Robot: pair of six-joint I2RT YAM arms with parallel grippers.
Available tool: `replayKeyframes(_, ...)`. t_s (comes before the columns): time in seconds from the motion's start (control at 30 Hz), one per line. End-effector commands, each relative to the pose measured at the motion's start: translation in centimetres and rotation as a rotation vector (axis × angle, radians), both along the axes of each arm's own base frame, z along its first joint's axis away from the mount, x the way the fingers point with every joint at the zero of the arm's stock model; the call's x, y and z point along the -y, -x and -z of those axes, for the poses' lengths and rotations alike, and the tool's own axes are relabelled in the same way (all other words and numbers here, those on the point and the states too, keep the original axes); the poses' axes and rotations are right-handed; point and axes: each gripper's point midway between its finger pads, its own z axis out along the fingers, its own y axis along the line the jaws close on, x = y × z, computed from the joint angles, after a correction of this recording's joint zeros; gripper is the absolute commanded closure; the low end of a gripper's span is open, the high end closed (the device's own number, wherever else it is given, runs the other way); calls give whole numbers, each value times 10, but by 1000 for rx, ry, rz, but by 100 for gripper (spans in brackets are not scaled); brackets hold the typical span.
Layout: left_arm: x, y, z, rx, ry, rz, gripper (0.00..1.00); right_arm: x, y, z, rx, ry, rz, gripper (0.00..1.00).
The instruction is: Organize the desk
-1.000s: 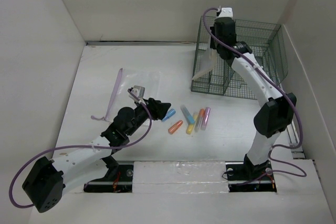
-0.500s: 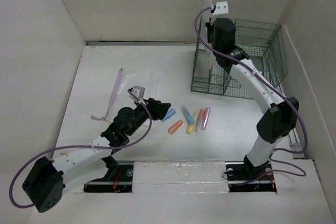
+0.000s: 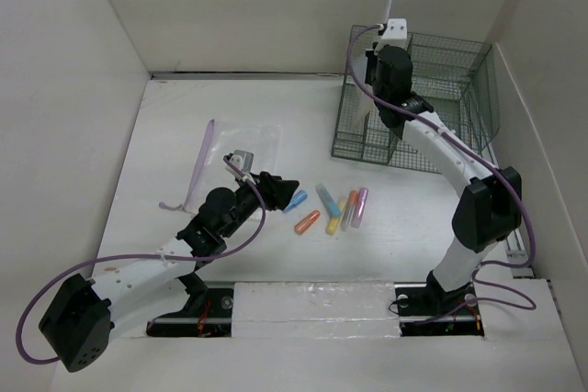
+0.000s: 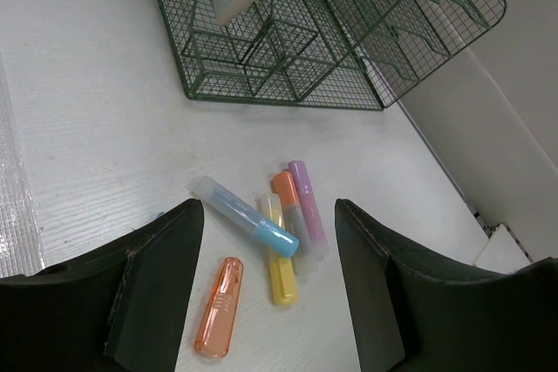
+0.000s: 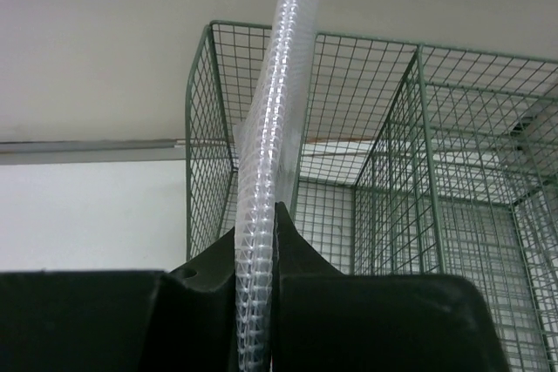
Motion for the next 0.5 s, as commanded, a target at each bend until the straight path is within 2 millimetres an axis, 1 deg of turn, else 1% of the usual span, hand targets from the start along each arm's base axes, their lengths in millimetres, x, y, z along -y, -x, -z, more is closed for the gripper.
replayKeyframes(0.0, 2, 1, -15, 45, 43, 8, 43, 0, 9, -33, 89, -113, -20, 100)
replayKeyframes(0.03, 2, 1, -14, 44, 42, 9, 43, 1, 12, -31, 79, -117, -19, 100)
replayKeyframes(0.07, 2, 2, -16, 49, 46, 9, 43, 2, 15, -34, 83, -124, -24, 100)
replayKeyframes(0.1, 2, 2, -15, 46, 44, 9, 43, 1, 17, -30, 73, -120, -28, 100)
replayKeyframes(0.13, 2, 2, -16, 46, 46, 9, 43, 2, 19, -31, 73, -122, -31, 100)
replayKeyframes(0.27, 2, 2, -17, 50, 49, 11, 43, 1, 22, -32, 50, -111, -46, 100)
replayKeyframes(0.4, 2, 2, -18, 52, 52, 11, 43, 2, 23, -26, 23, -89, -42, 100)
replayKeyframes(0.43, 2, 2, -18, 51, 51, 11, 43, 4, 25, -27, 25, -88, -35, 100)
replayKeyframes(0.47, 2, 2, -18, 51, 53, 11, 43, 5, 26, -22, 16, -81, -30, 100)
